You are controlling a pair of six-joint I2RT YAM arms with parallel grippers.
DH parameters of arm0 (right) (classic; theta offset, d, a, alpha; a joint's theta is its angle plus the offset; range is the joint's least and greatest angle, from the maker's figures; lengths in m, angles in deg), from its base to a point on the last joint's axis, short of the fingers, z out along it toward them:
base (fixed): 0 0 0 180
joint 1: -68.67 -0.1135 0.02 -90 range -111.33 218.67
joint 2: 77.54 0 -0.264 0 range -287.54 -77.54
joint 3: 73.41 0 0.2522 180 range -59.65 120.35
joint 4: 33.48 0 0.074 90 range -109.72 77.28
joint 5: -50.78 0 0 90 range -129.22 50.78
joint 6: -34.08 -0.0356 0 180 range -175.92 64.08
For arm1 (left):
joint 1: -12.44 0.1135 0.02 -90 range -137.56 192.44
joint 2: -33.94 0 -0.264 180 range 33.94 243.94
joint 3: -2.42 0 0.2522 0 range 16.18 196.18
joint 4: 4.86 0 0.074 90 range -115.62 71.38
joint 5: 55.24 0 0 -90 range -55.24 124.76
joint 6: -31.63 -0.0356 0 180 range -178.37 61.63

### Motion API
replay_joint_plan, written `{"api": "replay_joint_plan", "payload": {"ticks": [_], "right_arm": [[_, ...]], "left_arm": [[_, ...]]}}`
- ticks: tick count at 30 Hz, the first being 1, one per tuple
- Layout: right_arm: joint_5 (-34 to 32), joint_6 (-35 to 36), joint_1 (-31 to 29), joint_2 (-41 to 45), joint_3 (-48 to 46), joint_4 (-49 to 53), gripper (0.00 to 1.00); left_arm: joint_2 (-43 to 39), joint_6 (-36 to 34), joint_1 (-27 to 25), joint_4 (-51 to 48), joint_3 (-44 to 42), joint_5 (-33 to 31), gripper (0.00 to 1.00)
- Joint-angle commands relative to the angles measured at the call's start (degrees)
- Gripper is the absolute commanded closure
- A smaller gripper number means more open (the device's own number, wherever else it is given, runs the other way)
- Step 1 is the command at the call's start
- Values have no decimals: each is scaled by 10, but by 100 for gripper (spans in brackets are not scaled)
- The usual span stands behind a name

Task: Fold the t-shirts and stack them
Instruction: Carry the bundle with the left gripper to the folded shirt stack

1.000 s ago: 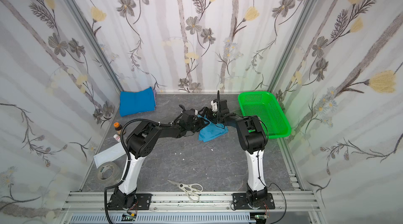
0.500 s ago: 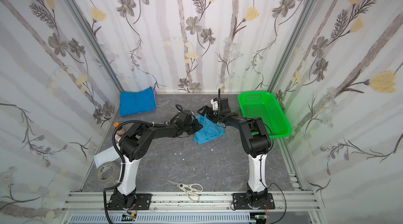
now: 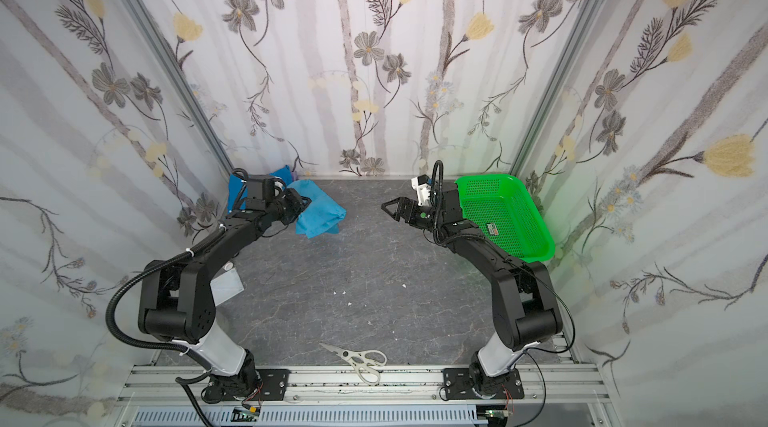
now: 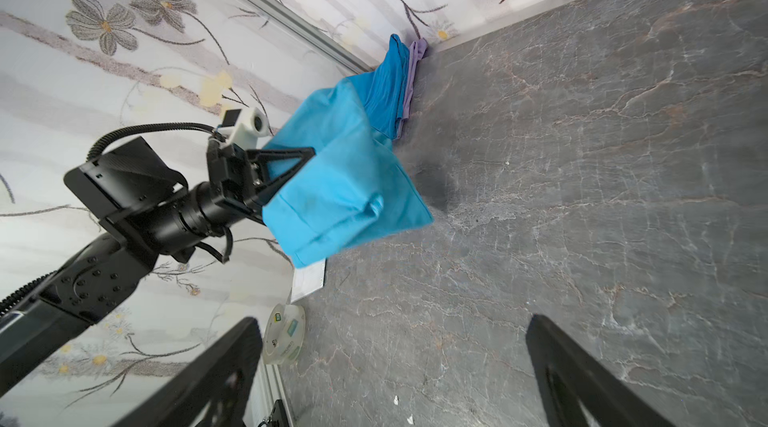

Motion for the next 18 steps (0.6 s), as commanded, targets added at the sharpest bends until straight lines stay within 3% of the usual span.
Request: {"api": "replay_joint_plan", "payload": {"ticks": [1, 8, 18], "right_arm": [[2, 17, 0, 38, -34, -6, 0], [-10, 33, 1, 110, -99, 14, 0], [-21, 42, 5, 140, -154, 26, 0]], "left_arm": [[-8, 4, 43, -7, 29, 9, 100], [56, 70, 105, 73, 110, -2, 100], [212, 114, 155, 168, 265, -34, 100]]}}
